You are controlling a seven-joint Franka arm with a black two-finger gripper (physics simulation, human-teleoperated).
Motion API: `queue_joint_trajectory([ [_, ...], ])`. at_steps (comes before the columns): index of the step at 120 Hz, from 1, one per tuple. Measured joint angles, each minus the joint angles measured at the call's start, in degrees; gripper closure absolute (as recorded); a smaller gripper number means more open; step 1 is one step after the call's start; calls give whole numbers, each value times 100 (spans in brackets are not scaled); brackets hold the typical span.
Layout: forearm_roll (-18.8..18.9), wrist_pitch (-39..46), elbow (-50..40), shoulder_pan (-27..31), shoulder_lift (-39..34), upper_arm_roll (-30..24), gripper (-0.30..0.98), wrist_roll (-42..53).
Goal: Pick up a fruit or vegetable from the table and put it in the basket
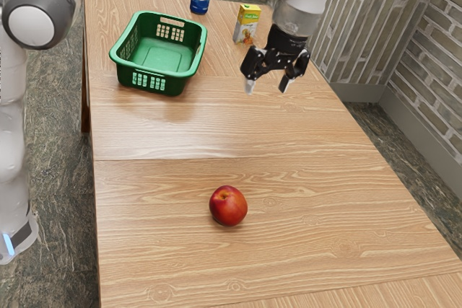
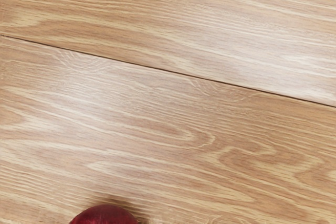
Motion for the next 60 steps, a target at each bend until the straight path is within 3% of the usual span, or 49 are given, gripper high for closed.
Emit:
queue_joint_trajectory([
  [17, -13, 2, 48, 2, 121, -6, 0, -622],
  [26, -17, -13, 31, -3, -212, 10, 0, -724],
  [45, -5, 13, -43, -137, 292, 37, 0, -474],
  [60, 345, 461, -774, -378, 414, 202, 0, -30],
])
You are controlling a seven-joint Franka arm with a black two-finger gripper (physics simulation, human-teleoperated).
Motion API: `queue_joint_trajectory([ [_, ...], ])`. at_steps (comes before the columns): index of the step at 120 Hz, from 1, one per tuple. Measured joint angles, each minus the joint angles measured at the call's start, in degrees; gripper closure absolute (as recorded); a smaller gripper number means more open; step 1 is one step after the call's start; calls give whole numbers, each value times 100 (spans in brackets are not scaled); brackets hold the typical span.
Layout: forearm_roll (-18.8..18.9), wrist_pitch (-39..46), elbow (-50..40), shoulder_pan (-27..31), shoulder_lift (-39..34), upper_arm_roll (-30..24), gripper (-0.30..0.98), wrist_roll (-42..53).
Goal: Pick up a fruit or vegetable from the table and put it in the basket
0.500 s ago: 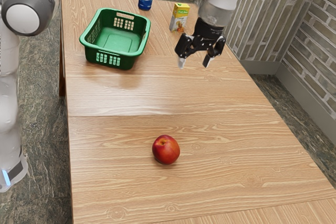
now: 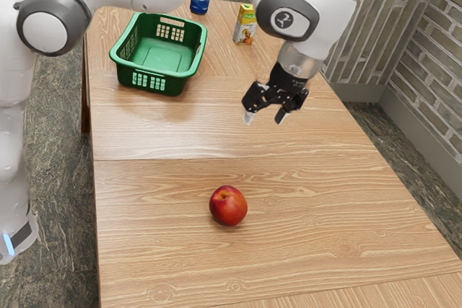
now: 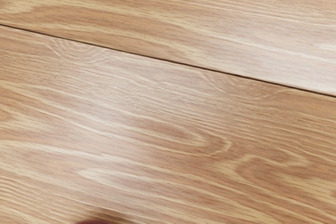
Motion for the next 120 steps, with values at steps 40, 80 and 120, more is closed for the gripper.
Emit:
queue_joint_trajectory([
  [40, 182, 777, -423, -168, -92, 63, 0, 1000],
  [80, 202, 1166, -388, -17, 82, 66, 0, 3175],
  [120, 40, 1645, -970, -555, -113, 26, 0, 4518],
])
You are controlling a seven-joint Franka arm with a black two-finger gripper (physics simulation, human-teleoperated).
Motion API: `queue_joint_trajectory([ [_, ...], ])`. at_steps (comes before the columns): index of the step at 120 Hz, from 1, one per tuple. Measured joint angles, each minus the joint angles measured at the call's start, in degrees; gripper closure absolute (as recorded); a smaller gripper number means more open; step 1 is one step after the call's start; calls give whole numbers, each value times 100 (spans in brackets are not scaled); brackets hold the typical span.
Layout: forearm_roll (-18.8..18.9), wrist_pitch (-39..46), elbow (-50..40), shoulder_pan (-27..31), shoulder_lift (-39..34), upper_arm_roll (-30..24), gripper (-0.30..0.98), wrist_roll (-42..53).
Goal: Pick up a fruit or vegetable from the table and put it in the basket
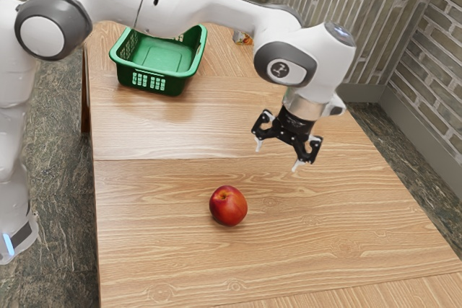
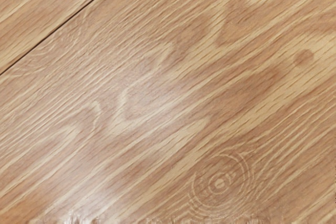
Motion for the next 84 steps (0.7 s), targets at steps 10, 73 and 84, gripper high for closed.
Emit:
queue_joint_trajectory([
  [10, -162, 347, -889, -4, -580, 0, 0, 171],
  [73, -855, 1579, -2221, -109, -1225, -57, 0, 650],
  [84, -888, 1654, -2242, -39, -1228, -54, 0, 692],
])
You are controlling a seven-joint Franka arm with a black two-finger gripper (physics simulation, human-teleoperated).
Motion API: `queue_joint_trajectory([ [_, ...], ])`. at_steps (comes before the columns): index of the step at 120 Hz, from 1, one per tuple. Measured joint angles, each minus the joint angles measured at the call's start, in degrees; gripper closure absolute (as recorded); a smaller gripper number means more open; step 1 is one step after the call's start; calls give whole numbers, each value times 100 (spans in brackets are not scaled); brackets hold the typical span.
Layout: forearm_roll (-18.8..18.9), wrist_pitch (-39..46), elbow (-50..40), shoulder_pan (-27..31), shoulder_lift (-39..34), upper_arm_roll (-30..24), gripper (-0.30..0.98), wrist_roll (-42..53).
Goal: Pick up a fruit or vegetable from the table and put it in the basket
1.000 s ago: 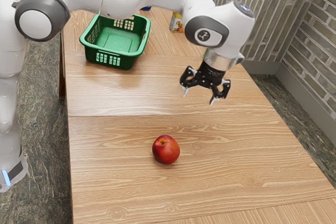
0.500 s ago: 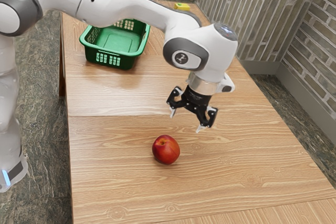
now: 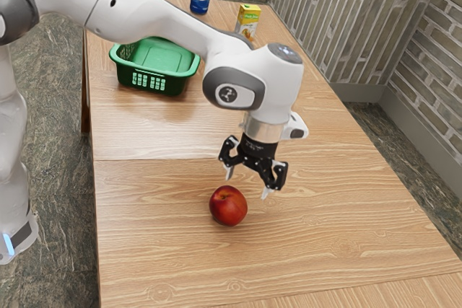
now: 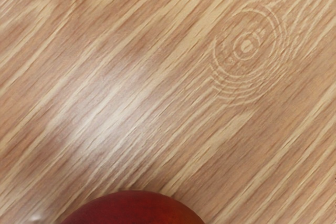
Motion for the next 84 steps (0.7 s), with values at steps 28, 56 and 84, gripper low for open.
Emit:
queue_joint_trajectory([
  [28, -118, 106, -234, 6, -139, 1, 0, 66],
  [56, -273, 221, -575, -37, -332, 0, 0, 35],
  [84, -373, 325, -639, -36, -360, -5, 0, 13],
])
